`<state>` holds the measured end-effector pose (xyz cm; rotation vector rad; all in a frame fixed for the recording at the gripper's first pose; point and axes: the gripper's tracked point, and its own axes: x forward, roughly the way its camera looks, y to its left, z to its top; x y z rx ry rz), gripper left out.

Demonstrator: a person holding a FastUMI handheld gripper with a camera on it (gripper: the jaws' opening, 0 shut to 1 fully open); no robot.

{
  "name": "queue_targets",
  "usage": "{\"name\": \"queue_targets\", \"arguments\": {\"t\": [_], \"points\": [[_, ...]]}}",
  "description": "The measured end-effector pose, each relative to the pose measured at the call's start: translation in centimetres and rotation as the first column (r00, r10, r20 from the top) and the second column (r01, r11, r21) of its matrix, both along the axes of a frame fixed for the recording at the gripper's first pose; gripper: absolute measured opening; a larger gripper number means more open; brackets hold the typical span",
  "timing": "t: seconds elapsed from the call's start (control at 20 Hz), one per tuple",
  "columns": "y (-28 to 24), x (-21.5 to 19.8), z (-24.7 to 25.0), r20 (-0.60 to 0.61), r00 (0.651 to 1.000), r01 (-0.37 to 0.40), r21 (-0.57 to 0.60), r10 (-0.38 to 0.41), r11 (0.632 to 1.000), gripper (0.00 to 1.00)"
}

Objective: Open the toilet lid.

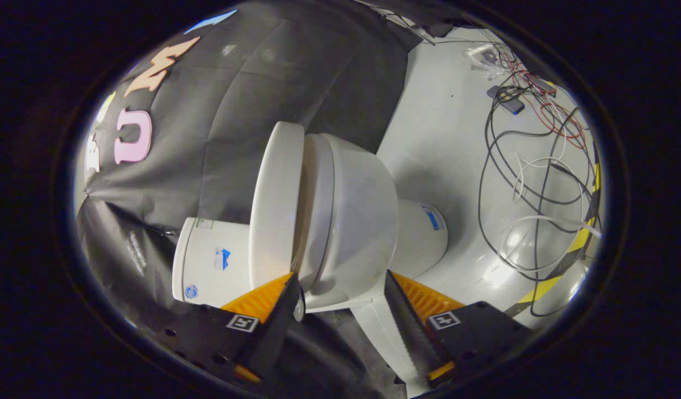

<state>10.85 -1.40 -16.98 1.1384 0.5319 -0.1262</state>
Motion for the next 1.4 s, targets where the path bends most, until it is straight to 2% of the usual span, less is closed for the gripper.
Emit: {"name": "queue_targets", "arguments": {"t": [0.05,0.3,0.45,0.6,1.1,1.3,1.4], "points": [[0.5,0.1,0.1,0.008,1.000,-0.009,0.010,0.009,1.000,0.82],[4.3,1.4,1.9,0.078,0.994,-0.083,0.125,0.073,0.989,0.81],[6.3,1.6,0.9,0.063,0.986,-0.162,0.094,0.156,0.982,0.81],[7.8,2.2,0.6,0.062,0.978,-0.202,0.049,0.199,0.978,0.81],[5.0,1.2,-1.1,-0.038,0.997,-0.068,0.117,0.073,0.991,0.81],[5.2,1.4,-0.8,-0.018,0.996,-0.079,0.129,0.082,0.989,0.81],[5.8,1.6,0.2,0.006,0.996,-0.092,0.166,0.092,0.982,0.59]]}}
